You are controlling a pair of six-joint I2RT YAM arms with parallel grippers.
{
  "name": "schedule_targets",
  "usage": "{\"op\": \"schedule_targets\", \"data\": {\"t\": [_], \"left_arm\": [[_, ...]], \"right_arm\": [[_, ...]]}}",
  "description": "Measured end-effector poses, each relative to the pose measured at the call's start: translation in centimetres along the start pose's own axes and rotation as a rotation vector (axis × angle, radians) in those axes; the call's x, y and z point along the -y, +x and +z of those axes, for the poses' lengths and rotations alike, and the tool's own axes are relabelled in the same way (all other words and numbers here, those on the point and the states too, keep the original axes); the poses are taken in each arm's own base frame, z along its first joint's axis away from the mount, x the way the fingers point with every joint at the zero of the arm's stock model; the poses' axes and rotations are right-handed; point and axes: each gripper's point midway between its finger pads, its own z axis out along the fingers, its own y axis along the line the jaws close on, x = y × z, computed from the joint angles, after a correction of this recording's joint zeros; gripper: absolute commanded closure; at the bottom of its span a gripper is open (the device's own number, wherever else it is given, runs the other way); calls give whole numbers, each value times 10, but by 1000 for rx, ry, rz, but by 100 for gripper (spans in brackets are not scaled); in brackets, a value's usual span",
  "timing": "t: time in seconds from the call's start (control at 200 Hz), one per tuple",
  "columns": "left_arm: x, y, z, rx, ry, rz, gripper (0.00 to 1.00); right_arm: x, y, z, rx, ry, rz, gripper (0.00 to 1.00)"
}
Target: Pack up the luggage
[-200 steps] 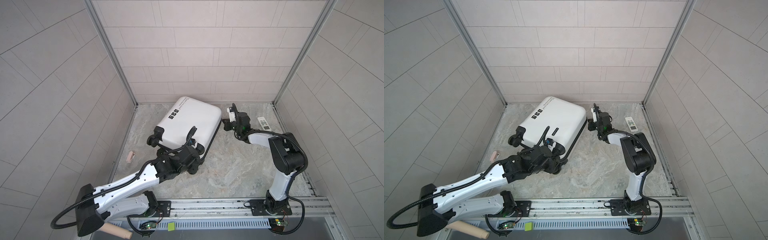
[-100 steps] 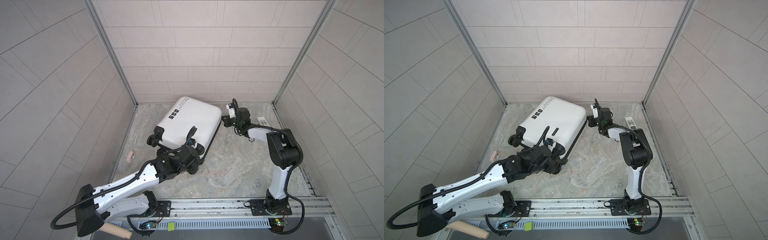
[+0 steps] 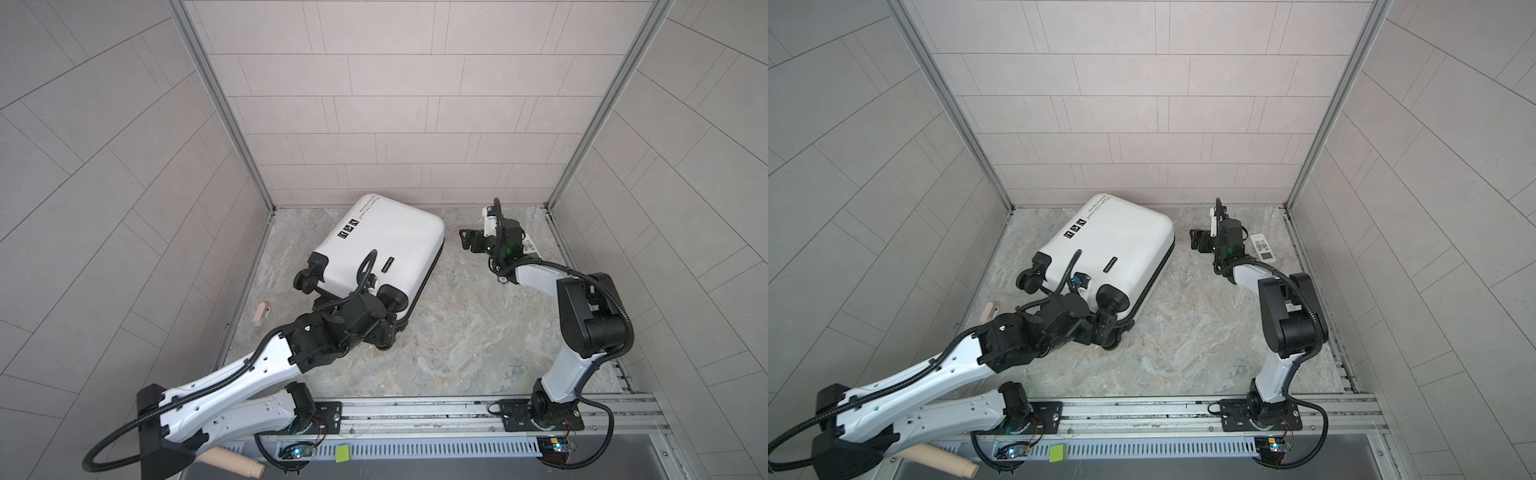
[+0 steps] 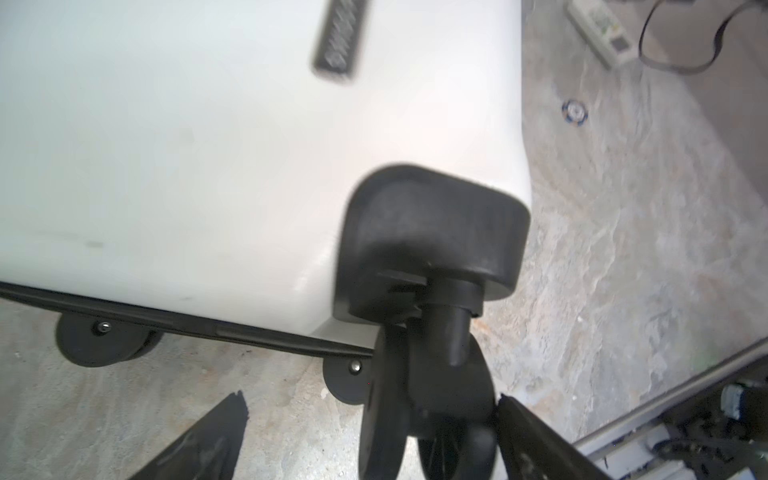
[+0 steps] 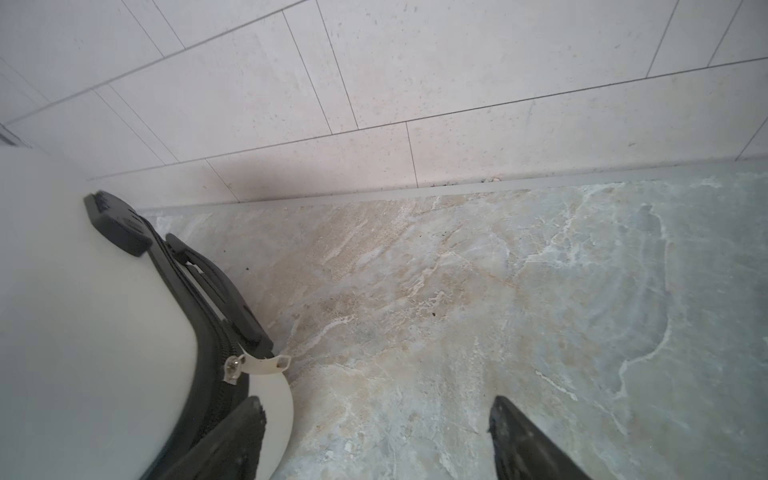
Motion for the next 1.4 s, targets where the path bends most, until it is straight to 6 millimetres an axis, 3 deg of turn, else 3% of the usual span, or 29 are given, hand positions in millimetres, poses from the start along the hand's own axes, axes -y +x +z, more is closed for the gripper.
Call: {"op": "schedule_targets", "data": {"t": [0.125, 0.26, 0.295, 0.335, 0.58, 0.756, 1.006, 1.176, 1.401], "left_arm": [[-24, -23, -28, 143, -25, -100, 0], [-56, -41, -51, 264, -61, -259, 0], [-64, -44, -54, 290, -69, -305, 0], [-73, -45, -54, 308, -80, -354, 0], [-98, -40, -27, 281, -115, -532, 0], [-105, -53, -13, 314, -82, -614, 0], [-123, -68, 9, 350, -51, -723, 0], [-128, -70, 36, 297, -55, -742, 0], [-135, -71, 53, 232, -88, -708, 0]], "right_arm": [[-16, -22, 0, -26, -52, 101, 9], [-51, -70, 14, -35, -199, 193, 8], [-59, -78, 18, -36, -239, 220, 2], [-65, -82, 21, -44, -278, 252, 1], [-73, -57, 55, -168, -366, 430, 1], [-85, -49, 75, -228, -441, 474, 1], [-117, -38, 74, -294, -538, 470, 1], [-138, -30, 70, -327, -591, 448, 3], [-138, -21, 69, -333, -612, 442, 6]]}}
